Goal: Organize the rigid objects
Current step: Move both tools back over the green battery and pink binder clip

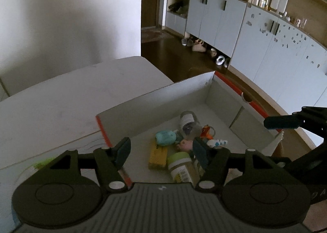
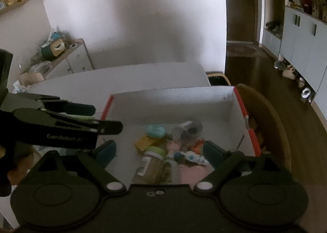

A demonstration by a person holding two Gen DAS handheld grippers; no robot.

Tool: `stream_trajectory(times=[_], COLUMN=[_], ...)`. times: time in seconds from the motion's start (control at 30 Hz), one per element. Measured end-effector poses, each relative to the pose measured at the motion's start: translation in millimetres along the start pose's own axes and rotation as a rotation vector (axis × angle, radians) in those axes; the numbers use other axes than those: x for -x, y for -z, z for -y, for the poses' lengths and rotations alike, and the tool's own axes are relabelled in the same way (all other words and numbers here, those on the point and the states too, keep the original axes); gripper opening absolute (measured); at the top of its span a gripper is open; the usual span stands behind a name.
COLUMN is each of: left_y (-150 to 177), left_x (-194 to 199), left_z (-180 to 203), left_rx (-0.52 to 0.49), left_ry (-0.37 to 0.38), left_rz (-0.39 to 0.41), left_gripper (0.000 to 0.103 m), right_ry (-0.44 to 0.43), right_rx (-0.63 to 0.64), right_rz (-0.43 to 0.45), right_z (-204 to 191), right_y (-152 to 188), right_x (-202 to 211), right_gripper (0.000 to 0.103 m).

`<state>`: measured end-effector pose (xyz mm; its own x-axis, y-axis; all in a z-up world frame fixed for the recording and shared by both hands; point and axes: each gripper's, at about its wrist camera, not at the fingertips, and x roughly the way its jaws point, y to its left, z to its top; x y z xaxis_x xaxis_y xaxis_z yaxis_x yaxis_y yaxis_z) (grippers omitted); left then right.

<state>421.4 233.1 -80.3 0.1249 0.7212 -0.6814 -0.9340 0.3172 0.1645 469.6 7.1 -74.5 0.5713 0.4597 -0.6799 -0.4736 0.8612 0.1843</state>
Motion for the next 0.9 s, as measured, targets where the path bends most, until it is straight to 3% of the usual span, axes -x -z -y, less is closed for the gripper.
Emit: stream_trajectory(times=[0.27, 0.9], left_y=[14, 43], left_x=[29, 74], left_z=[-27, -126], left_rx=[0.022, 0.033], left_ry=[0.034, 0.038], left_rz=[0.041, 0.066], left_gripper=[0.081, 0.082], right_ry=[0.006, -0.012], right_rx=[0.030, -0.003], right_rz=[0.051, 0.065], right_z=[-41, -150], right_y=[-1, 1], right_x=[8, -24], right_gripper=[0.102, 0.103])
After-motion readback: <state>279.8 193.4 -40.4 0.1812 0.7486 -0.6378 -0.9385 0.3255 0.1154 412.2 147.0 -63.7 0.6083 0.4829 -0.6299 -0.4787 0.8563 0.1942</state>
